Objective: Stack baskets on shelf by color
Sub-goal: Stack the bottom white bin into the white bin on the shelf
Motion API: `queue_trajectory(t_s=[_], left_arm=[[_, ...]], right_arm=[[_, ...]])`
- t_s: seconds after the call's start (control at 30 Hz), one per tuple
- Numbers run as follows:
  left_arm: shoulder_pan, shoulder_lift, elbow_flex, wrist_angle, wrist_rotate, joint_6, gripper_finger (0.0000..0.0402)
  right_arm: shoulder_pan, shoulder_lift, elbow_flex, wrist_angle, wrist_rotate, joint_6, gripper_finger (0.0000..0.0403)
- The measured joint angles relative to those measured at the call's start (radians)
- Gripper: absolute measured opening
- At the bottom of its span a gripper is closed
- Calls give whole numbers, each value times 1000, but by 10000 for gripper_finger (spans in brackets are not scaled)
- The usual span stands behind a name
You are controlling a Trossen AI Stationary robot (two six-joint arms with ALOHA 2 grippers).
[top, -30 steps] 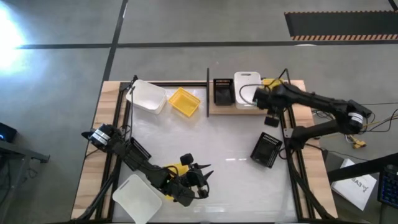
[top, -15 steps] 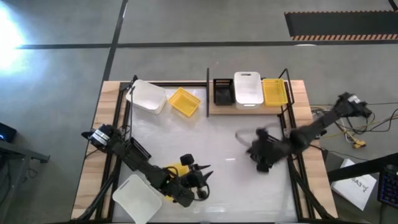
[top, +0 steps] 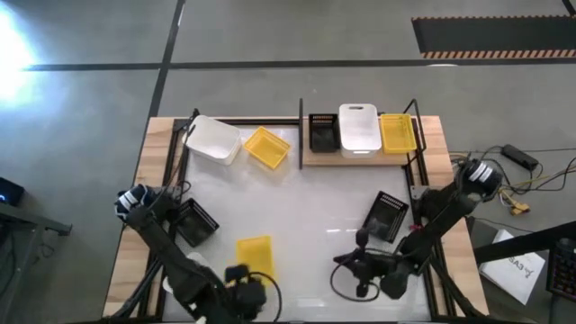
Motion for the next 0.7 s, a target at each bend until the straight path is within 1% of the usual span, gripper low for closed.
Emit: queue_trajectory(t_s=[0.07,0.13,0.2,0.3,0.37,0.43,0.5,0.57,0.63,0.7], left_arm=[[-13,-1,2,-8,114,-129,19],[-23,-3,2,-6,205,-273,10],[-41,-4,-4,-1,246,-416,3],[-58,-3,-33,-8,307,-585,4],[-62,-3,-55,-8,402,-672,11],[-66,-3,-73,-7,509,-736,27],[-73,-3,-94,-6,571,-788,49],[-81,-3,-115,-8,597,-838,78],[-86,-3,-130,-13,607,-858,112],[-89,-4,-141,-53,605,-867,145]], right_arm=[[0,44,22,-3,2,-1,9],[0,70,38,-2,1,-3,9],[0,85,51,1,1,-3,9],[0,96,54,-1,0,-14,9],[0,97,54,0,0,-18,9],[0,93,54,0,0,-29,9],[0,85,54,0,-1,-37,9],[0,76,54,0,-1,-37,9],[0,72,54,1,-1,-37,9],[0,74,54,0,-1,-37,9]])
